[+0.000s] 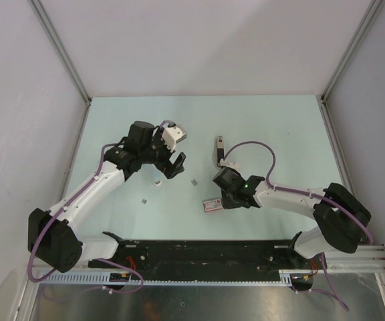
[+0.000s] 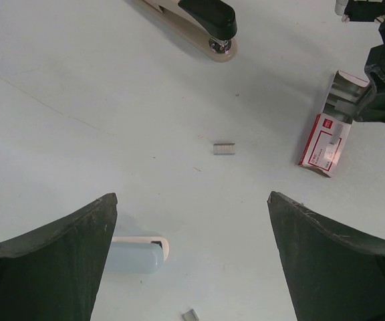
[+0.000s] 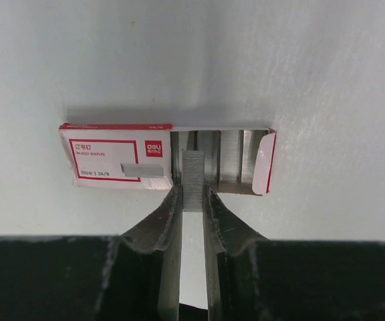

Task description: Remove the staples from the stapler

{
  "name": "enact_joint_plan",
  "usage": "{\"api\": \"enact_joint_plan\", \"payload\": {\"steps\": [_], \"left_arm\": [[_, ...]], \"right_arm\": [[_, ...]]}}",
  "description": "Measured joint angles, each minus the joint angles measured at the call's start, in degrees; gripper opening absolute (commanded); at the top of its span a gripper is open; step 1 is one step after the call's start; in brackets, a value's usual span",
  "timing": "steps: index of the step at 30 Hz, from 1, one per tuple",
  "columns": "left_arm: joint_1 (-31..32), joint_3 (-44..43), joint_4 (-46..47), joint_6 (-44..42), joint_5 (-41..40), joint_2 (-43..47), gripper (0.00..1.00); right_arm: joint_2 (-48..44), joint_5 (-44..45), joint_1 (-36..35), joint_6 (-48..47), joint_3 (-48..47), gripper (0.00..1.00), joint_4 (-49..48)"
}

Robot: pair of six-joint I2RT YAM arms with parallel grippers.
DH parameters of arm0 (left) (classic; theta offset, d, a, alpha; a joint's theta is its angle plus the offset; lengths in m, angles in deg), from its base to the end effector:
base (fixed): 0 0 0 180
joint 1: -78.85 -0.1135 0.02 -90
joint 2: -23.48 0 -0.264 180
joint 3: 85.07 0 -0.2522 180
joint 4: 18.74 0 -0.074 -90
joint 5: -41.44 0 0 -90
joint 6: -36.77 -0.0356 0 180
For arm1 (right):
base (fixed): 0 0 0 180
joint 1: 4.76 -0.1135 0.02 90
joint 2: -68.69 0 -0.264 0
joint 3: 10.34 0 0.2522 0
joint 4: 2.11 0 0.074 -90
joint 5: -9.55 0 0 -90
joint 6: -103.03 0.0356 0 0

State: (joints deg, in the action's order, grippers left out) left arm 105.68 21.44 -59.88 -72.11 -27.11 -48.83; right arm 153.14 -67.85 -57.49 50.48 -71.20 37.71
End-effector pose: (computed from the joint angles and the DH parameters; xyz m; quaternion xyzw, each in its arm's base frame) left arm 0.2387 -0.1353 0.3014 0.4183 0.7899 -0.1970 0.4029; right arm 0.1723 0.2136 0.1781 -0.1036 0.9621 0.0865 0.2370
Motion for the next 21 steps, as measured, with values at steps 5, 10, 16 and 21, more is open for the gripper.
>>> {"api": "enact_joint_plan", "payload": {"steps": [5,10,16,21], "left_arm": [[0.0,0.0,0.0,0.0,0.0,0.0,0.99],[0.0,0.0,0.0,0.0,0.1,0.0,1.00],[0.0,0.0,0.0,0.0,0.2,0.0,1.00],[0.0,0.0,0.0,0.0,0.2,0.0,1.00]], "right_arm": [[-1.1,0.0,0.0,0.0,1.3,0.06,0.0],[-1.9,0.0,-0.1,0.0,1.4,0.06,-0.1],[-1.9,-0.3,-0.1,-0.1,1.5,0.07,-0.7],[-1.8,-1.2,0.3,-0.3,1.5,0.07,-1.1]]}}
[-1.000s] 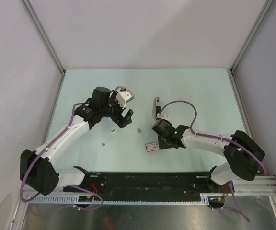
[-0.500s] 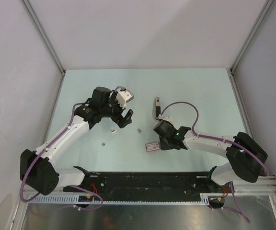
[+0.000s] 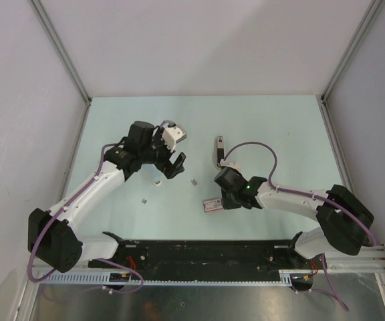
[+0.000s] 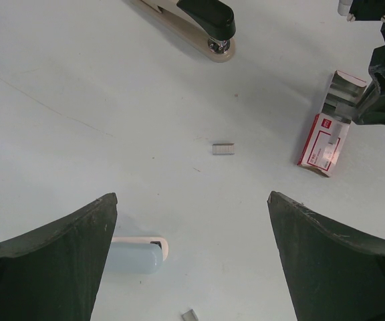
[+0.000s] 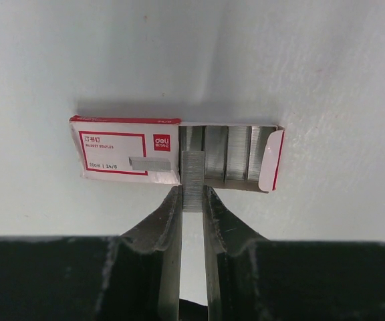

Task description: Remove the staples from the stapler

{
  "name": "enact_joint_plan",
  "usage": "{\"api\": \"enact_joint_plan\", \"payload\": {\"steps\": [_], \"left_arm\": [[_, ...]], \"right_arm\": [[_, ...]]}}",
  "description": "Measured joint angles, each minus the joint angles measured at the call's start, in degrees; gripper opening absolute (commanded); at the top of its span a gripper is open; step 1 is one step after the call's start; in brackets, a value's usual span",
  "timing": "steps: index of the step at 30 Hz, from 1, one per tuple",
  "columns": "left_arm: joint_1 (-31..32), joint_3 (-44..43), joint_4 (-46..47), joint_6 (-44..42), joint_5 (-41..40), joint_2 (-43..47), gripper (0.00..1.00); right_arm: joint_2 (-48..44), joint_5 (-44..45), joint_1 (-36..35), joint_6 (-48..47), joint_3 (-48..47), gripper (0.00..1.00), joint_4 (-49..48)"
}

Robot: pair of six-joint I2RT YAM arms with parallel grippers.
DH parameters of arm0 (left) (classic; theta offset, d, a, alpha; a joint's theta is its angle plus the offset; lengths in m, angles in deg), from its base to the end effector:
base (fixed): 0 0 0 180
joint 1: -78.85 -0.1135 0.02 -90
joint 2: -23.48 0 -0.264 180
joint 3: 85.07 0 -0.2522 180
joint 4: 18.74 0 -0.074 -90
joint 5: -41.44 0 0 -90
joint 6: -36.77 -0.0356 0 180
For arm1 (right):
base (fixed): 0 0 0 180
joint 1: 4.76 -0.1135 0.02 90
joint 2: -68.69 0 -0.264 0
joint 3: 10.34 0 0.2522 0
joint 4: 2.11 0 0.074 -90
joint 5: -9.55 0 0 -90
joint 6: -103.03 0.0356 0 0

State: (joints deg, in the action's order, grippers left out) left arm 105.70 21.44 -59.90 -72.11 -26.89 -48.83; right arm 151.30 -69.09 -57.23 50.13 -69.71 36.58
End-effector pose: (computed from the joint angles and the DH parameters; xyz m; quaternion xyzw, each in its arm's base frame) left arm 0.2385 -0.1355 0.3014 0.4191 0.7893 -0.1988 0.4024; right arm 0.1694 0.2091 0.1797 -0.1053 0.9599 0.1019 0.2389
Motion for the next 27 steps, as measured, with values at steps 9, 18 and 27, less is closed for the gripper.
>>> {"api": "enact_joint_plan", "payload": {"steps": [9,18,27], "left_arm": [[0.0,0.0,0.0,0.0,0.0,0.0,1.00],[0.0,0.0,0.0,0.0,0.0,0.0,1.00],[0.0,0.0,-0.2,0.0,0.1,0.0,0.99]], "right_arm": [[1.2,-1.7,0.9,-1.2,0.0,0.09,-0.4],[1.8,-2.8,1.9,-1.8,0.0,0.24,-0.5],[1.9,-2.8,2.0,-2.3,0.0,0.37,-0.5]]}}
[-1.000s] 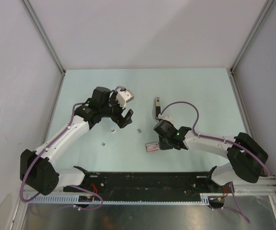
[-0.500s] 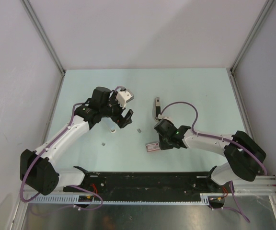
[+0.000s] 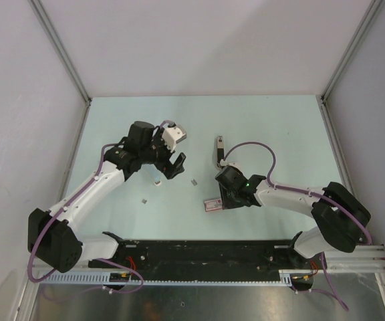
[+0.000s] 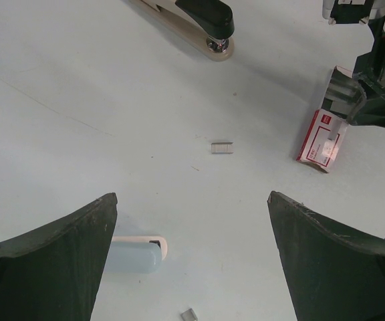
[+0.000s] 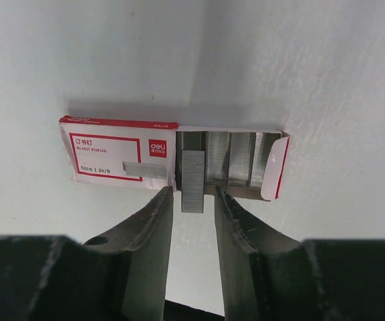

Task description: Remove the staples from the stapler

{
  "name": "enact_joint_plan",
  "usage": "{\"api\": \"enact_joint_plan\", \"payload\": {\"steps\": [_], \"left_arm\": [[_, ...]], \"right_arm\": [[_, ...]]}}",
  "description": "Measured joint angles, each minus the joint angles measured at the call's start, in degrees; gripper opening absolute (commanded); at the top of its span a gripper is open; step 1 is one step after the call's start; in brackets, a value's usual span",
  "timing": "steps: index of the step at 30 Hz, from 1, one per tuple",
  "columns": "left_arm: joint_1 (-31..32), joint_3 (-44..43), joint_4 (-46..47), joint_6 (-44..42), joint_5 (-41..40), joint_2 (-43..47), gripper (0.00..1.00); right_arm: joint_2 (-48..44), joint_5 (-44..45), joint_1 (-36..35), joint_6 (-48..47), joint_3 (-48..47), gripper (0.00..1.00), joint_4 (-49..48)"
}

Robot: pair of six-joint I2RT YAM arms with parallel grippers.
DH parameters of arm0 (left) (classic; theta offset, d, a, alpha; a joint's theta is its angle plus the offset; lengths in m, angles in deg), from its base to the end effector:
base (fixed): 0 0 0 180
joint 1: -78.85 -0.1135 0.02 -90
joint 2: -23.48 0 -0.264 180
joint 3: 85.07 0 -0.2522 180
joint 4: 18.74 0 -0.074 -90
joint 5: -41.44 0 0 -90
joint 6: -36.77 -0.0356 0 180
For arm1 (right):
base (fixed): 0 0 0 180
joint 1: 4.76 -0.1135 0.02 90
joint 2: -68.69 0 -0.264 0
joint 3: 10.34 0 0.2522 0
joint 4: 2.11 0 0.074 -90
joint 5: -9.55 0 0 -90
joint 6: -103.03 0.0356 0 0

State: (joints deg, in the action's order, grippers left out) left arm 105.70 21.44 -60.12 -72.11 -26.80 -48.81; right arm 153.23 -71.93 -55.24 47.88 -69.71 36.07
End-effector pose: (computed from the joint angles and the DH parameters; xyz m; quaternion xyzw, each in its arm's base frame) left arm 0.2382 -0.1354 0.3012 0.4193 0.7898 -0.1995 0.4007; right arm 0.1772 0.2066 0.1714 -0.1150 0.9637 0.1026 0.2180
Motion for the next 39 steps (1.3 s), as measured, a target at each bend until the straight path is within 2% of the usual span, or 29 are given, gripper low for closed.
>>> {"api": "enact_joint_plan", "payload": {"steps": [4,10,14,22,39], "left_arm": [[0.0,0.0,0.0,0.0,0.1,0.2,0.99],[0.0,0.0,0.0,0.0,0.7,0.6,1.00],[0.0,0.0,-0.1,0.0,1.0,0.7,1.00],[0.0,0.0,-0.1,0.0,1.0,0.7,0.99],[0.0,0.0,-0.2,0.0,1.0,0.7,1.00]], "right_arm": [[-0.3,0.3,0.0,0.0,0.0,0.36,0.2],[-4.2,2.5,-0.5,0.2,0.0,0.12,0.7],[-7.8,3.1,-1.1,0.7,1.0,0.02,0.4],[-8.5,0.6,-1.2,0.9,4.4,0.00,0.2],[-5.5,-5.1,-0.7,-1.9,4.8,0.00,-1.1]]}}
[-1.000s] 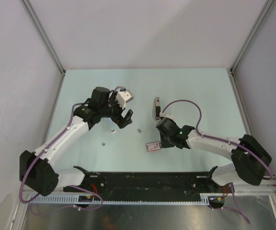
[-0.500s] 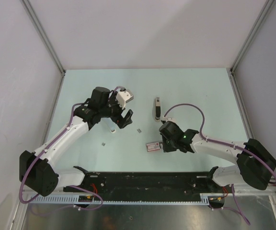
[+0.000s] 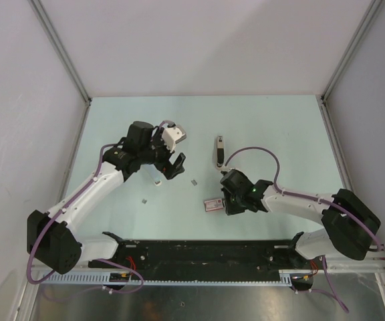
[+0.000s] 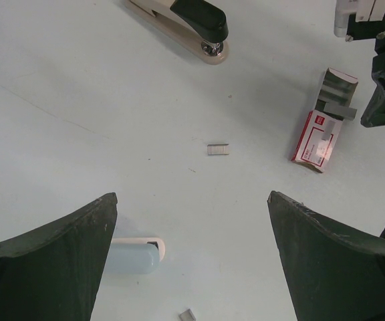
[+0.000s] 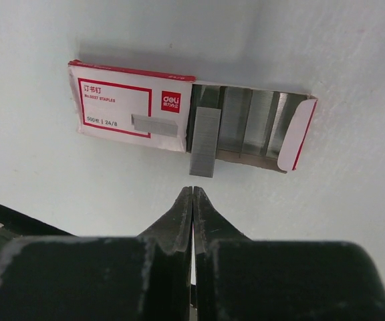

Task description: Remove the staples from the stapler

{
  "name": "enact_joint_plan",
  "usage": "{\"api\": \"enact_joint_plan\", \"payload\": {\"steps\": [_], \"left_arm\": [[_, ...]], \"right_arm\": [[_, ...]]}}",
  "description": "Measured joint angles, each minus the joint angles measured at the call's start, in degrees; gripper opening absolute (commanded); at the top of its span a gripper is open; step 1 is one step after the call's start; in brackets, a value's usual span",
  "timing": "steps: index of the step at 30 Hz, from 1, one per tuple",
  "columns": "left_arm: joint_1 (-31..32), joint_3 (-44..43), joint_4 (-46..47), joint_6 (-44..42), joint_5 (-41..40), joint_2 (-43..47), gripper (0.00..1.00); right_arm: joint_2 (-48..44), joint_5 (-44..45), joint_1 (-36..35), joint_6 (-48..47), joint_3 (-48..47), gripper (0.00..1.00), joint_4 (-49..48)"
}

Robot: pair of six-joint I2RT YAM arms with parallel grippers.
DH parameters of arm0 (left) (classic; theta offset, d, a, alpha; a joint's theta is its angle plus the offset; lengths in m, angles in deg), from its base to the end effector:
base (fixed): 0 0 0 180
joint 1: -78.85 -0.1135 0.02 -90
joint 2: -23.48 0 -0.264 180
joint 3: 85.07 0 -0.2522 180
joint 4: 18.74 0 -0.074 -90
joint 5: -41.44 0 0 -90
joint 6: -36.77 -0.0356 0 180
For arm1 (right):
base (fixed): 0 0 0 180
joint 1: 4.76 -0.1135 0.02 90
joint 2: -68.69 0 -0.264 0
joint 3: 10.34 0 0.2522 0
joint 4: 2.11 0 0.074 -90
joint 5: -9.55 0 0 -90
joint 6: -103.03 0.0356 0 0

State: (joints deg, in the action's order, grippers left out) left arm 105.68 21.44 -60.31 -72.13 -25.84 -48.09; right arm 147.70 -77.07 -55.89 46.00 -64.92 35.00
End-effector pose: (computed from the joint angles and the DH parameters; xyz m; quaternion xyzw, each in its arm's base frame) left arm 0.2355 -0.1345 0.3042 0.4220 0.7850 -0.2067 0.4037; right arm 0.1595 0.1945 0.1721 -0.1457 0.9579 0.1433 0.2016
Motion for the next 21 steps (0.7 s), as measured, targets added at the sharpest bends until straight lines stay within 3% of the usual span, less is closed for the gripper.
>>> {"api": "enact_joint_plan", "payload": {"steps": [21], "left_arm": [[0.0,0.0,-0.3,-0.1,0.0,0.0,0.99]], "right_arm": [[5.0,-4.1,4.7,-5.9,-2.2,0.00,-1.4]]}}
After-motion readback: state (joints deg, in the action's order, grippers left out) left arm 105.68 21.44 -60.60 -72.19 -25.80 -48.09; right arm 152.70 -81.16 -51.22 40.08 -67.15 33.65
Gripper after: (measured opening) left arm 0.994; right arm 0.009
